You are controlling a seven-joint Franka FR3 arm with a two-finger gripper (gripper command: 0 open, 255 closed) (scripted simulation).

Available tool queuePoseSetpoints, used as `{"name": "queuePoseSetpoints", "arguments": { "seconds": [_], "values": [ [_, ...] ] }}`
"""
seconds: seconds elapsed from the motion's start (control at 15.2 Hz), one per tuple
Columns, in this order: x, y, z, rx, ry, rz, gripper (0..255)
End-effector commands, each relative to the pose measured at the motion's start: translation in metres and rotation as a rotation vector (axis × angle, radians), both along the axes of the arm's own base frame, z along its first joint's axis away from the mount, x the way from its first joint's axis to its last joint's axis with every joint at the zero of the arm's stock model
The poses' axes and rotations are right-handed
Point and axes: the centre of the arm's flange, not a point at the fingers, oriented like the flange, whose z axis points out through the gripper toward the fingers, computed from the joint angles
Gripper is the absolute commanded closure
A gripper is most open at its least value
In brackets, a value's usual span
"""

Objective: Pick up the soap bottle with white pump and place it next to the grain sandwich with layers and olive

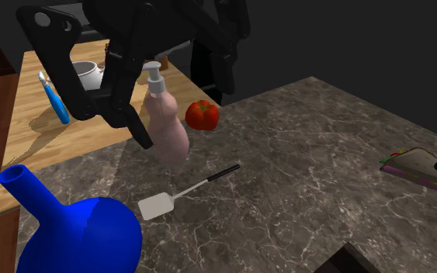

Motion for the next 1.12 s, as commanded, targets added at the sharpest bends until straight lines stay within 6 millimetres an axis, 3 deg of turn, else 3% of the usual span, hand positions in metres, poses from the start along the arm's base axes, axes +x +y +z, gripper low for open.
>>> {"name": "queuePoseSetpoints", "arguments": {
  "seconds": [0.0, 1.06],
  "values": [
    [0.000, 0.000, 0.000, 0.000, 0.000, 0.000, 0],
    [0.108, -0.064, -0.131, 0.108, -0.341, -0.102, 0]
  ]
}}
